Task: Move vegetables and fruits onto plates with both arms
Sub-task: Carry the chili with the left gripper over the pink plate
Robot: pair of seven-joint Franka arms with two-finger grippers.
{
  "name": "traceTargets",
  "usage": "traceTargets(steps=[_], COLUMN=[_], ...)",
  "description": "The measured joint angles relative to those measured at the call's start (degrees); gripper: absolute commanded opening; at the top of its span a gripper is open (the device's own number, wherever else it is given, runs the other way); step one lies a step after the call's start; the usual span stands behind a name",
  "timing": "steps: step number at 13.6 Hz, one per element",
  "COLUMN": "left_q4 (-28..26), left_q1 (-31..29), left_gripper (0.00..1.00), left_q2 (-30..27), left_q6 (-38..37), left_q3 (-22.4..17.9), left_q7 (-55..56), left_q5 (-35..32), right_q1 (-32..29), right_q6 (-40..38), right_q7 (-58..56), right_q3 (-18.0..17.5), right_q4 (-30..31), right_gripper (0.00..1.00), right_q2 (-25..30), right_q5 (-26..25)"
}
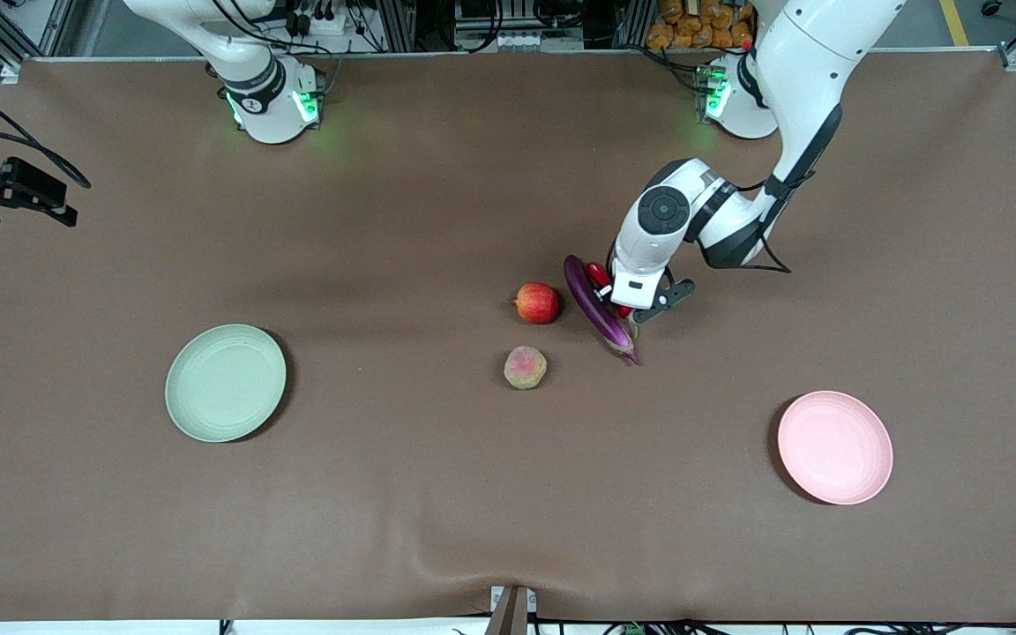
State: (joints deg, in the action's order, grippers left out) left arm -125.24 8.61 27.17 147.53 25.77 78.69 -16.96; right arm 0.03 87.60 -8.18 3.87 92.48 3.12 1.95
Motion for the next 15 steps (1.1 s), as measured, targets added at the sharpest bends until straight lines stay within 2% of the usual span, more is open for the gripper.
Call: traceTargets(steps=[2,5,10,12,15], left_q4=[0.76,1.43,2.73,5.43,11.45], left_q1=[-2.65,-11.09,-24.15,-27.78,-31.03], left_gripper=[0.00,0.00,0.00,0.00,0.00], left_q2=[-0.95,-4.86,-9.89,-10.02,-8.42], left_q6=[-1.28,-5.79,-11.61,-11.67,-12.22], left_q3=[-0.28,-0.34,-0.38,-0.40,-0.41], left_q7=[-1.55,-11.56,-27.91,-33.71,-40.92], left_q5=[-1.00,-1.47,-1.48,-1.48,-1.48], right_q1=[0.03,0.08,1.54,4.92,8.92], right_q6=[0.10,0.41,2.93,5.18,11.53], right_q7=[-0.02,-0.02,-0.18,0.17,2.96], right_q3=[-0.05,-0.15,-0.47,-0.61,-0.75], right_q4=[0.00,-0.06,-2.90,-5.39,-7.67], right_gripper=[1.00,1.00,1.00,1.00,1.00], right_q2=[-0.15,-1.52,-10.54,-12.99,-16.79], right_q5=[0.01,0.01,0.09,0.41,5.12])
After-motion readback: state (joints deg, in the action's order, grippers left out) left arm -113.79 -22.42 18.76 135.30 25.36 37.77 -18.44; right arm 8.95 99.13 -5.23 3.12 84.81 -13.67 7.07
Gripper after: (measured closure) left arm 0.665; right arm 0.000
